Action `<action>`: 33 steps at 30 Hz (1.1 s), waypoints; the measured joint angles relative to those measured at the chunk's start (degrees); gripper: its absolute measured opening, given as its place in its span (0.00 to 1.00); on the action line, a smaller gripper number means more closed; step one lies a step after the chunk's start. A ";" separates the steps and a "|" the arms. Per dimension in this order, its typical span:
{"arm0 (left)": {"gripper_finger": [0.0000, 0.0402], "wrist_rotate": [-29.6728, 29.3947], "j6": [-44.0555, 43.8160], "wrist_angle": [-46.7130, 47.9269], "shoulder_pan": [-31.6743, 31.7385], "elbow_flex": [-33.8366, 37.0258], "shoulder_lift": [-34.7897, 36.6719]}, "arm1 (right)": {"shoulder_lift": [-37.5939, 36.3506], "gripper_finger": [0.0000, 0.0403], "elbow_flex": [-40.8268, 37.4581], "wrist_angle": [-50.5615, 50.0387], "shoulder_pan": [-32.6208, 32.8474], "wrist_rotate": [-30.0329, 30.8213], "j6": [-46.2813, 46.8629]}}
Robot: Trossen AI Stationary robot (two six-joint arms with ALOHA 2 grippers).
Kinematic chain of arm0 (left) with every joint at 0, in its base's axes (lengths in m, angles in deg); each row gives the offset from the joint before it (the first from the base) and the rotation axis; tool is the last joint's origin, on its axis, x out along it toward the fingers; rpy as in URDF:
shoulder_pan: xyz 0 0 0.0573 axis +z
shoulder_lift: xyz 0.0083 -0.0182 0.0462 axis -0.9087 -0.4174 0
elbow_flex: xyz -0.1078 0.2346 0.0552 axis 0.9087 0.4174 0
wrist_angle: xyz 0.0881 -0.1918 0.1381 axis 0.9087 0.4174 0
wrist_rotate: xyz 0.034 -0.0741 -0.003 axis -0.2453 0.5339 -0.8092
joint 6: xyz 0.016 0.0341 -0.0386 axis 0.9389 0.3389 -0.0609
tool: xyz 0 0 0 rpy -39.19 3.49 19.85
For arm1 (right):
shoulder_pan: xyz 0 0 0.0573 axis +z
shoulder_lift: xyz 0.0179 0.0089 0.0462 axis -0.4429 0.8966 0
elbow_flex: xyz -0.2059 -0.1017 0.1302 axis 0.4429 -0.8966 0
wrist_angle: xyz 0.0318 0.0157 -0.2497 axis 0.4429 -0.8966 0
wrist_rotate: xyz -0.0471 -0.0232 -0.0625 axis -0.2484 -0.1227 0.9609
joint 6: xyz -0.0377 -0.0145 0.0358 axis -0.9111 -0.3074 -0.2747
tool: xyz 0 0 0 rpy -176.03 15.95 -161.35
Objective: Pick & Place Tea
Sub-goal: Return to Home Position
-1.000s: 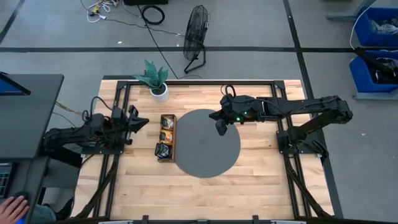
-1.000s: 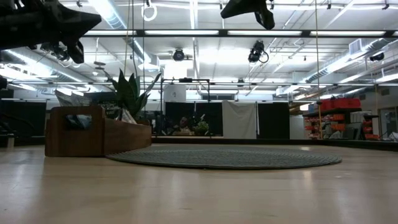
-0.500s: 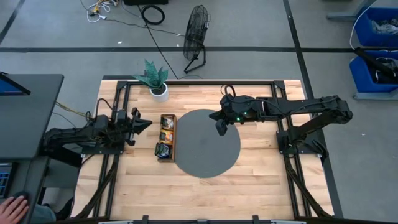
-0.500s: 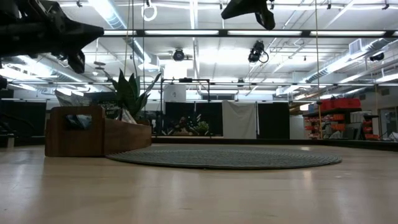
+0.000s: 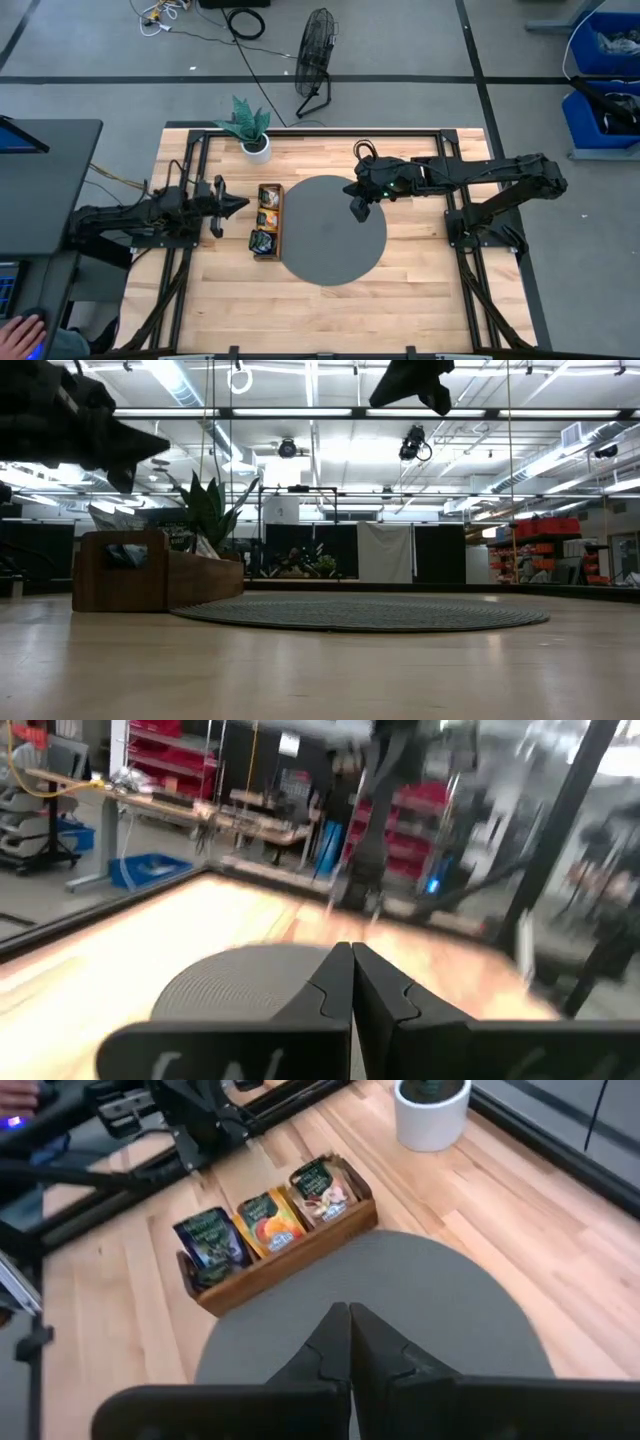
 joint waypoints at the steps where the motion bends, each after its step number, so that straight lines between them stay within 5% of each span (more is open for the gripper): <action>1: 0.01 -0.01 1.56 1.42 0.00 0.00 0.00 | 0.00 0.00 -0.22 0.33 0.00 0.00 -1.01; 9: 0.01 0.13 3.60 3.05 0.00 0.02 0.00 | -5.94 0.00 -9.29 6.15 0.00 -0.63 -5.17; 24: 0.01 -0.03 3.57 2.80 0.00 0.04 0.00 | -42.66 0.00 -45.37 35.29 0.00 -0.61 -4.93; 33: 0.01 -0.03 3.58 2.79 0.00 0.07 0.00 | -60.65 0.00 -55.95 44.33 -0.02 -3.51 -5.41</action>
